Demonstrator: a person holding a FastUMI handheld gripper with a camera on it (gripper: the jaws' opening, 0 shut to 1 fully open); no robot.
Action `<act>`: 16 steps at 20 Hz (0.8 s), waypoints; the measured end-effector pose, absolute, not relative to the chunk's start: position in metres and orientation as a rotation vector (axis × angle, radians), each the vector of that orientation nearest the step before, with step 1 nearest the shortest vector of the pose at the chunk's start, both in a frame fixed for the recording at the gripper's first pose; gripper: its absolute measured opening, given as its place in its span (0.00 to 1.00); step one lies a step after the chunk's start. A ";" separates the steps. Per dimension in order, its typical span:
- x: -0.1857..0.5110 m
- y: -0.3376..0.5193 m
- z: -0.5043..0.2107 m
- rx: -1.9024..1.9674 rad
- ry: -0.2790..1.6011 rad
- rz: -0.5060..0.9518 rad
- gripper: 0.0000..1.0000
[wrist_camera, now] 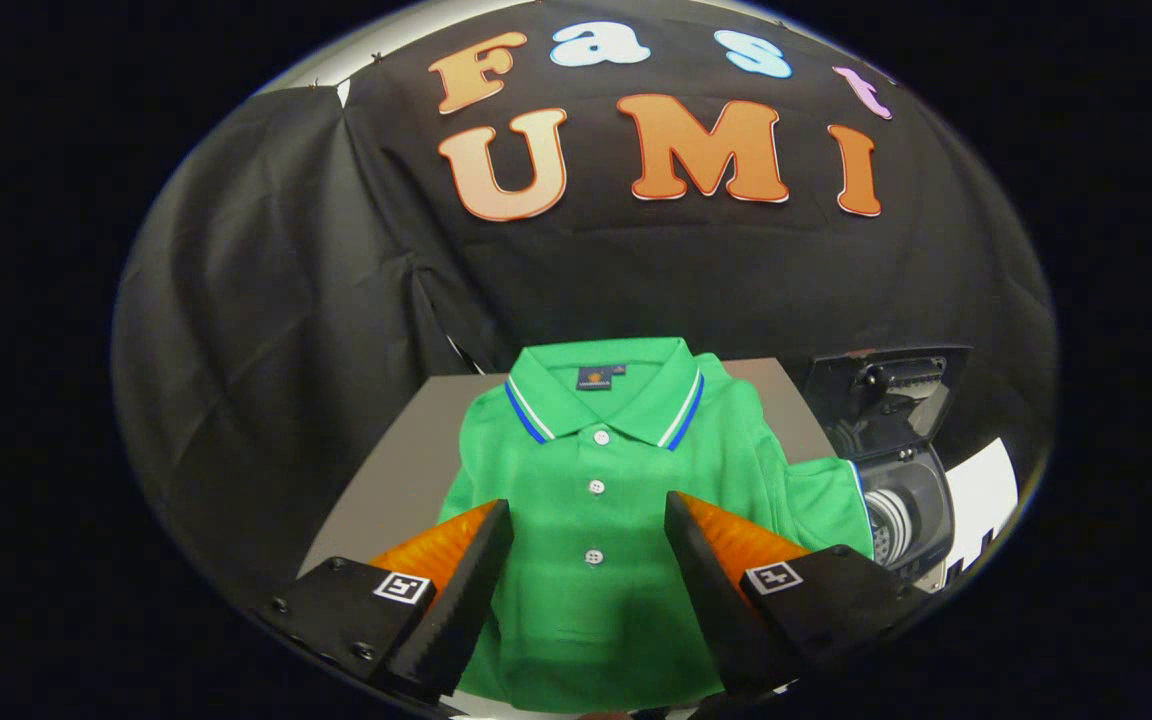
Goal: Put the clothes into the washing machine and then close the washing machine lid.
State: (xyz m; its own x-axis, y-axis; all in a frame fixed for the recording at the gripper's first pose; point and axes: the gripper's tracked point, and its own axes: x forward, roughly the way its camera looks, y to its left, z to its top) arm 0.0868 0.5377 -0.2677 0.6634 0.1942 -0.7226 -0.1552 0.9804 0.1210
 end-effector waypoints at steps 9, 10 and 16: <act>0.088 0.539 -0.276 0.042 0.774 0.252 0.93; 0.088 0.539 -0.275 0.059 0.777 0.249 0.92; 0.088 0.539 -0.272 0.091 0.739 0.354 0.61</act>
State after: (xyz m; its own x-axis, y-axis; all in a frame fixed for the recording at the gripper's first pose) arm 0.0876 0.5388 -0.2724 0.6825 0.3473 -0.6431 -0.2837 0.9368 0.2049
